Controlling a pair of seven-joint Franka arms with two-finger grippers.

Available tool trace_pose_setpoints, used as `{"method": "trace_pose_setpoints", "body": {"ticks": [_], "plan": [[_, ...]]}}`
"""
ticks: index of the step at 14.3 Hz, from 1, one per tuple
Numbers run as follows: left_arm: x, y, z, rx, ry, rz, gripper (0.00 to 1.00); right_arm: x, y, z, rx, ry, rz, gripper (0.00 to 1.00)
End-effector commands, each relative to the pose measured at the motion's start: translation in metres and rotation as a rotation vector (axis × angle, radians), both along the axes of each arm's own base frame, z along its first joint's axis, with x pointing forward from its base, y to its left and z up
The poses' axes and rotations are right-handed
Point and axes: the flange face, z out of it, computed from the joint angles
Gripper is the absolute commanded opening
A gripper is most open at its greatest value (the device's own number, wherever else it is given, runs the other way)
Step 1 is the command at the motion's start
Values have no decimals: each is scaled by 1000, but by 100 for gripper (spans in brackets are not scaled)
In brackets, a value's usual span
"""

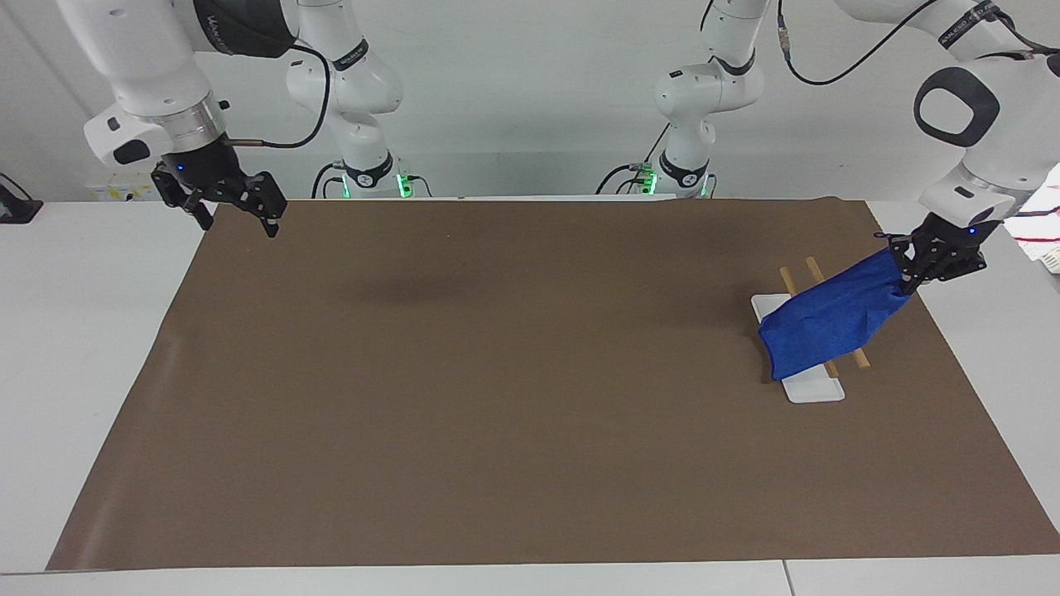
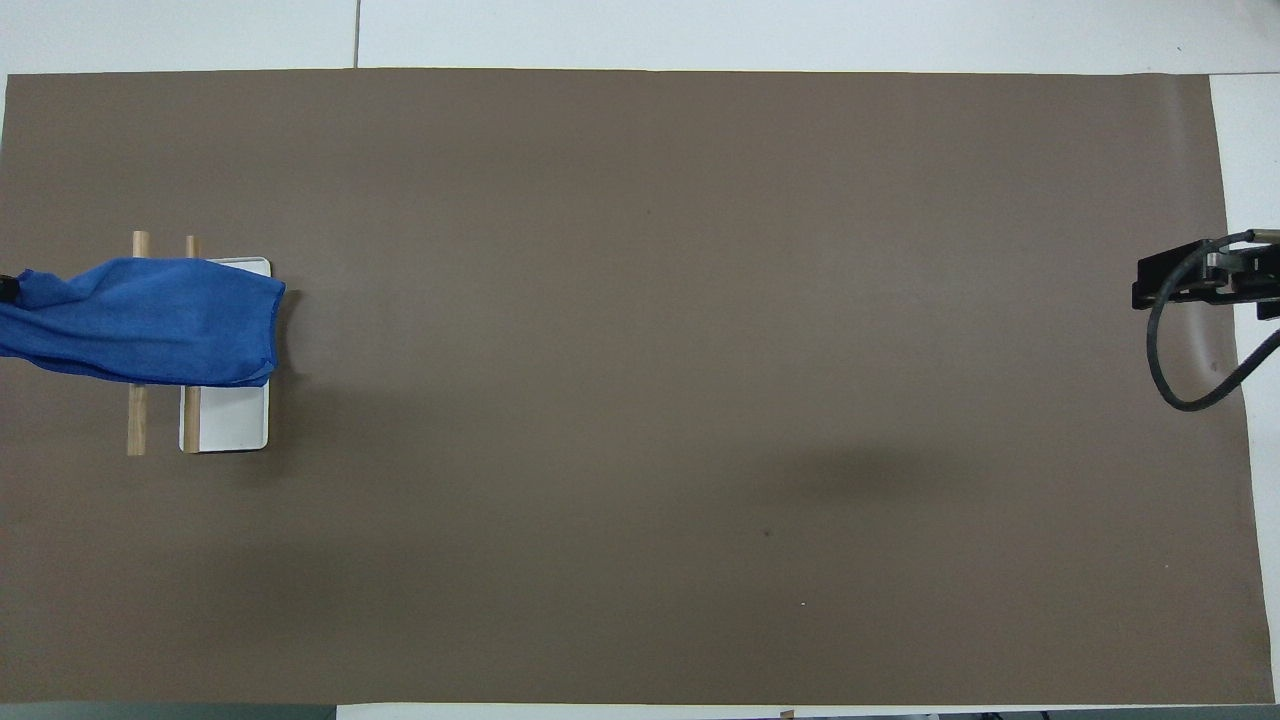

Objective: Right arm passes towel to left arm to hang
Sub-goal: 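Lower the towel with the left gripper over the string between sticks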

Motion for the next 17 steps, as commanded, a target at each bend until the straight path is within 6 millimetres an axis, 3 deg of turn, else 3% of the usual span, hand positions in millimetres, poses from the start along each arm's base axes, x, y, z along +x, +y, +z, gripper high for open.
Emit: {"method": "trace_pose_setpoints", "body": {"ticks": [1, 6, 11, 17], "plan": [[6, 15, -23, 20, -2, 6, 0, -2, 0, -4, 3, 11, -10, 100], [18, 41, -59, 29, -9, 41, 0, -3, 0, -4, 6, 16, -38, 100], [20, 63, -75, 39, -33, 76, 0, -3, 7, -3, 6, 8, -29, 100], [16, 71, -86, 40, -39, 97, 0, -3, 5, -3, 7, 11, -26, 100]]}}
